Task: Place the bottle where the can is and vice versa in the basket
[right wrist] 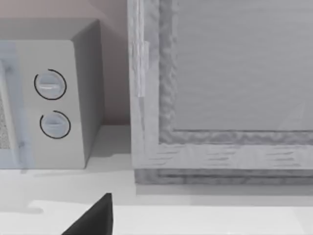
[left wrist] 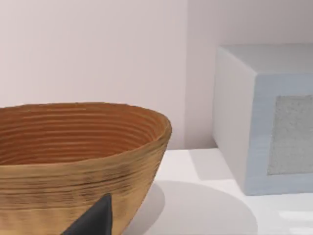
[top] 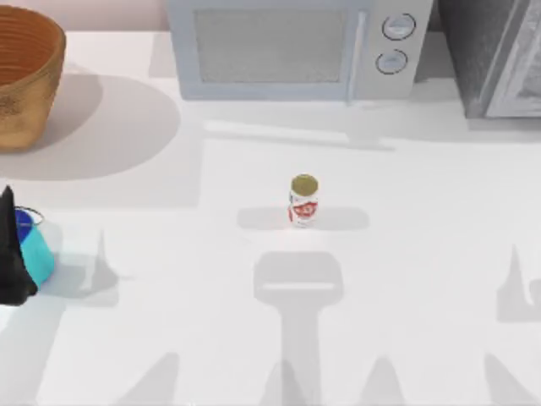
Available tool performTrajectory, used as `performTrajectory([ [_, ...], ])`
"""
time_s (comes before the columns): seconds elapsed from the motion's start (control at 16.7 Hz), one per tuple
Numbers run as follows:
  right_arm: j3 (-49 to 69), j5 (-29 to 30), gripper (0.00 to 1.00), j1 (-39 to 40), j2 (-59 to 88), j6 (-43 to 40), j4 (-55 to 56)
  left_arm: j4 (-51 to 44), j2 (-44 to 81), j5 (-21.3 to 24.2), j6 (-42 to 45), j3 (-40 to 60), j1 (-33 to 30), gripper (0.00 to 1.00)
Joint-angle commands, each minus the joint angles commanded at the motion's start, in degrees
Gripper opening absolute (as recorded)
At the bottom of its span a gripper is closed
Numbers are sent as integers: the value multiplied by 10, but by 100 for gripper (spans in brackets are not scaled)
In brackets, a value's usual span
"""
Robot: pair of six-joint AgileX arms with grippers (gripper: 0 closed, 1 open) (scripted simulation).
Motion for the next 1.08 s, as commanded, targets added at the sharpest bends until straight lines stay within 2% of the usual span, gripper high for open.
performTrajectory([
  [0.24, 0, 0, 100, 0, 0, 0, 0, -48, -89, -46, -3, -52, 3, 100],
  [0.66, 0, 0, 100, 0, 0, 0, 0, -50, -94, -49, -3, -54, 1, 100],
  [0.84, 0, 0, 100, 0, 0, 0, 0, -30, -60, -53, -4, -64, 6, 100],
  [1.08, 0, 0, 100, 0, 0, 0, 0, 58, 48, -54, -4, -77, 10, 100],
])
